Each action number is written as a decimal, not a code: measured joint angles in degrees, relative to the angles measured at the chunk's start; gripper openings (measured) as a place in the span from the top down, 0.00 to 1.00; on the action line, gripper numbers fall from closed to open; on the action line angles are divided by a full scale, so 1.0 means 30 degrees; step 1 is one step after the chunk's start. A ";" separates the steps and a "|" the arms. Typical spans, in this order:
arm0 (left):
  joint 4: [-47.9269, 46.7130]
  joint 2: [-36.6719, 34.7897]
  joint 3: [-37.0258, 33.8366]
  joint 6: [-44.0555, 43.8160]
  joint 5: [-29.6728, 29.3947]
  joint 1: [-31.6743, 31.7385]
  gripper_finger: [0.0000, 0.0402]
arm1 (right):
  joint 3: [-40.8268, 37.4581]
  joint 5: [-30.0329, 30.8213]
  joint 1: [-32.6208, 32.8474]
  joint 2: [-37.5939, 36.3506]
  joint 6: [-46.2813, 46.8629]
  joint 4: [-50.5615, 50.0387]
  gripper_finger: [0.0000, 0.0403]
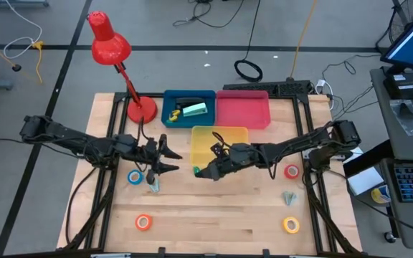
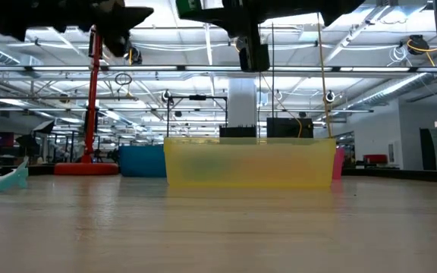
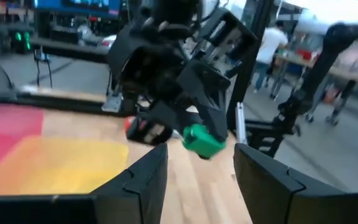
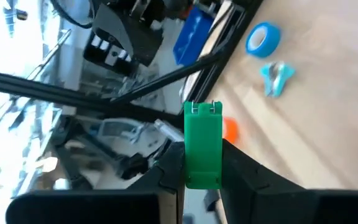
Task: Pick and place Stapler, Stapler remover, tape
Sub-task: Put the green small stapler into the blue bin
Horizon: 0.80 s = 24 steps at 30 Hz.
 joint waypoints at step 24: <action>-0.6326 0.3942 0.6081 0.7529 0.0022 -0.1394 0.54 | 0.0007 -0.6007 -0.0477 -0.0007 0.2916 0.1607 0.86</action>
